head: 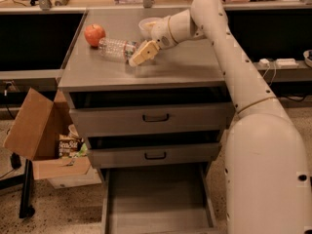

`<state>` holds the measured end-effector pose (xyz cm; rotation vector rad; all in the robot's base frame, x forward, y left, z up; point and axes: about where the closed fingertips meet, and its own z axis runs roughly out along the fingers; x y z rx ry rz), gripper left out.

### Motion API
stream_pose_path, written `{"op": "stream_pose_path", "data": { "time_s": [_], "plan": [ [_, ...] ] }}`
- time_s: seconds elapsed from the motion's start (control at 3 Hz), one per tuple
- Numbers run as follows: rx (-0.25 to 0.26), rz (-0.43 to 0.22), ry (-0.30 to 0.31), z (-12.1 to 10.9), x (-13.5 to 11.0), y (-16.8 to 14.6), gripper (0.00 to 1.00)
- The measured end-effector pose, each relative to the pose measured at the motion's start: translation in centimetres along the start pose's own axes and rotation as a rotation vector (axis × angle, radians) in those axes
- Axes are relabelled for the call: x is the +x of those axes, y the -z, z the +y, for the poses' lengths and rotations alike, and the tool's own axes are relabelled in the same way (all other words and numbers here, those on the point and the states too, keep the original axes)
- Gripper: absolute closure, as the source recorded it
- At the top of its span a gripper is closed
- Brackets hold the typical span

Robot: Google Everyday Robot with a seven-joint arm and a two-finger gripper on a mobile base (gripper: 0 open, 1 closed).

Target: Pick water bottle from bottom drawer and place on counter

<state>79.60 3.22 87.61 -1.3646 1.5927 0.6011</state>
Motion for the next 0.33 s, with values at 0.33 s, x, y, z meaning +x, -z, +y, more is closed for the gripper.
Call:
{"op": "stream_pose_path", "data": {
  "time_s": [0.33],
  "plan": [
    [0.041,-0.016,0.031,-0.76,-0.72,1.03,0.0]
  ]
}}
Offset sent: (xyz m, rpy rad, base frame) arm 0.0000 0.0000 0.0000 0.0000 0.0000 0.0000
